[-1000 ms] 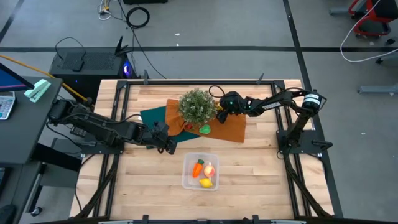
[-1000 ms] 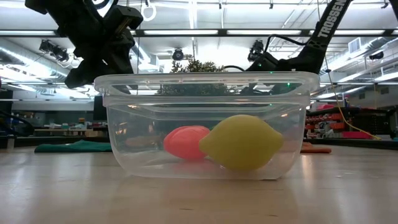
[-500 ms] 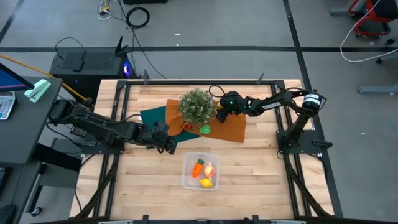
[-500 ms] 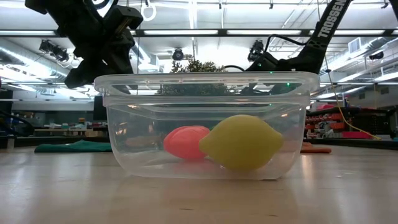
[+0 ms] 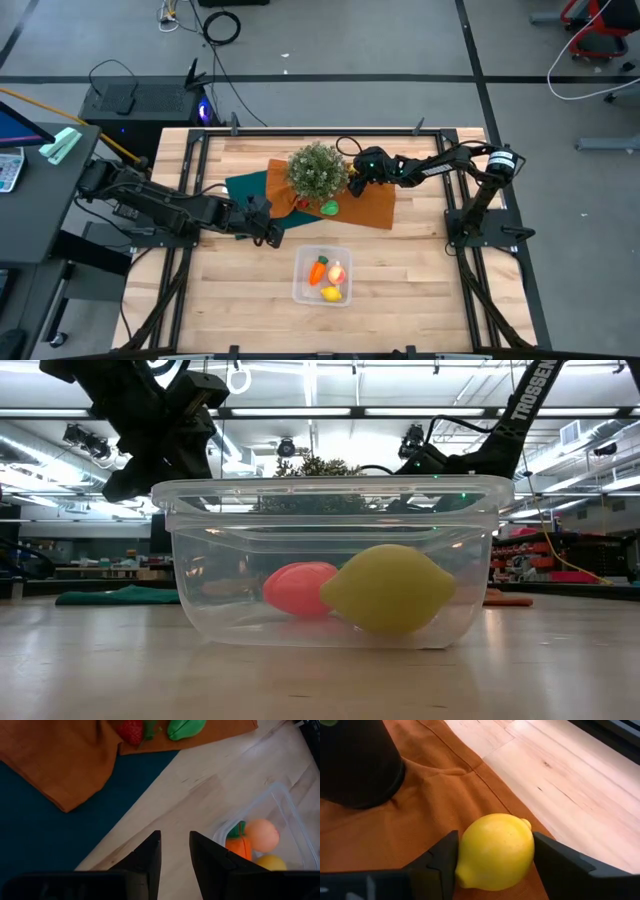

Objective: Pick and placing Produce into tupperware
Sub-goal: Put the lemon into the transparent bin

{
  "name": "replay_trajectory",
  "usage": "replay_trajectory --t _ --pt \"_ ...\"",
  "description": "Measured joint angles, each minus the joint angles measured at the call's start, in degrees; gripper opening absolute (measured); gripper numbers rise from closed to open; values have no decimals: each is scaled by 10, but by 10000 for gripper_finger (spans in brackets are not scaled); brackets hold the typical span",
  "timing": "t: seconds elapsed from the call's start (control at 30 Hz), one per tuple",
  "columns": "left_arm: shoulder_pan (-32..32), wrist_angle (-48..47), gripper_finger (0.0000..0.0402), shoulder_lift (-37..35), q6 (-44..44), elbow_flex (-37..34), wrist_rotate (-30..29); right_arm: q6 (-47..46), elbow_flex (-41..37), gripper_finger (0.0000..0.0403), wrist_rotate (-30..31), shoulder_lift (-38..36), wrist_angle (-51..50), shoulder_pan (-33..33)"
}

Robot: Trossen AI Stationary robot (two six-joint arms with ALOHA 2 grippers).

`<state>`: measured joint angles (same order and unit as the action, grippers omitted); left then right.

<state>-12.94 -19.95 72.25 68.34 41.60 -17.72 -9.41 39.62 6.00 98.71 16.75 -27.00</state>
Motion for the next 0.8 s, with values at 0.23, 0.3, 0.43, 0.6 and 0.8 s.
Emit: replay_trajectory --t 0.23,0.3,0.43,0.6,0.8 --pt "0 -11 107 0 0 0 0 5 0 187 8 -36 -16 0" --pt "0 -12 107 0 0 0 0 6 0 187 12 -55 -29 0" --pt "0 -13 107 0 -1 0 0 25 0 187 20 -104 -84 0" --pt "0 -14 107 0 -18 0 0 32 0 187 27 -175 -174 -2" --pt "0 -14 107 0 -26 0 -9 0 0 187 3 -275 -272 22"
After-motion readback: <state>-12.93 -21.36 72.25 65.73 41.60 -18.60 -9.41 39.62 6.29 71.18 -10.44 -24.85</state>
